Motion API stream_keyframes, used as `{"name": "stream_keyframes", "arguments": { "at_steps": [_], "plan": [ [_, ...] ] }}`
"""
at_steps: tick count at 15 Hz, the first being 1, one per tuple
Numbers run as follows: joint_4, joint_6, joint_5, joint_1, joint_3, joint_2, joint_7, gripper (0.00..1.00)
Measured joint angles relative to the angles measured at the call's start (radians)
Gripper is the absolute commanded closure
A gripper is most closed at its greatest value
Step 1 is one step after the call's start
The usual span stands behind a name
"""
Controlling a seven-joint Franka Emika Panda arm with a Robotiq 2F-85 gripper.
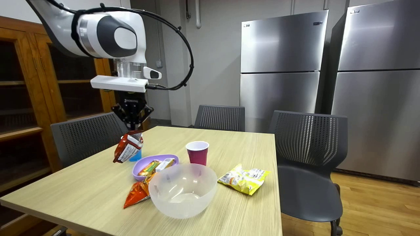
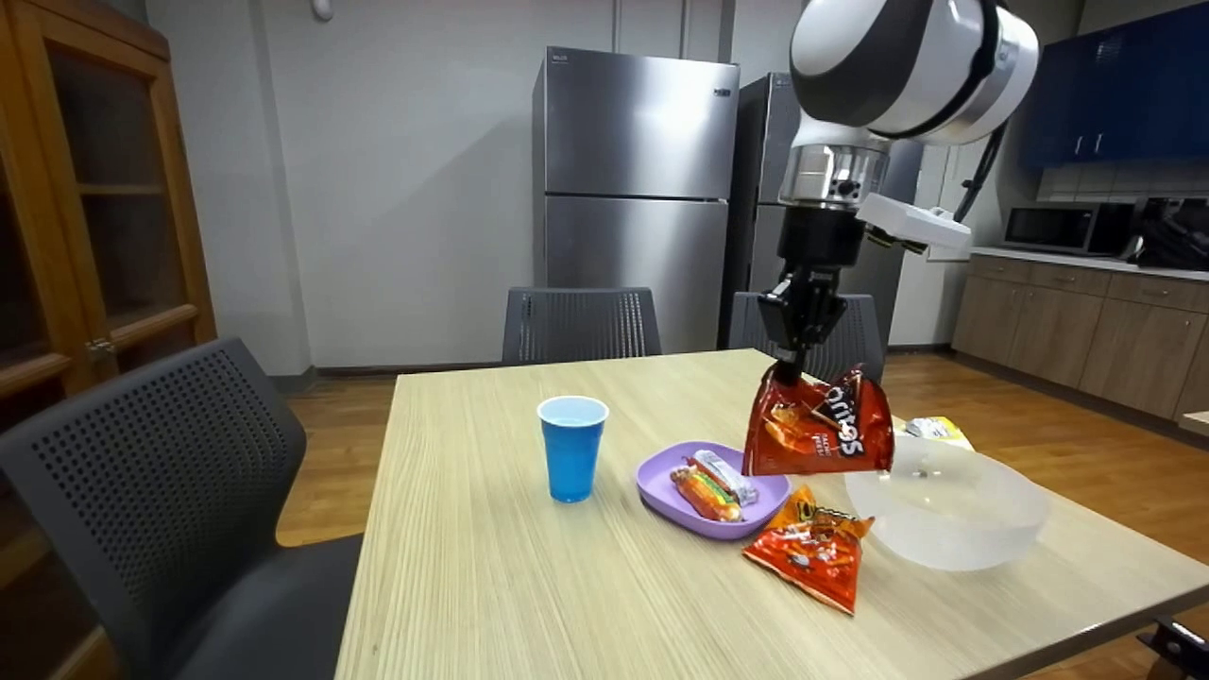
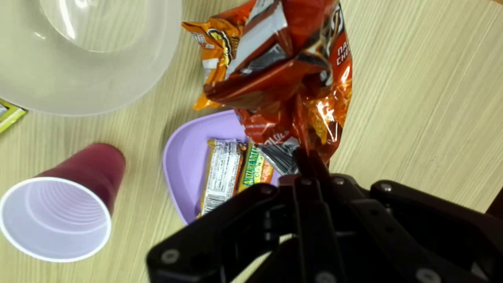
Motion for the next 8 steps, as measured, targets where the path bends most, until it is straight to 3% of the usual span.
{"name": "stream_keyframes", "arguments": {
  "at_steps": [8],
  "plan": [
    [-0.085,0.034,0.006,-0.036,-0.125,-0.082,-0.080,1.00]
  ]
}}
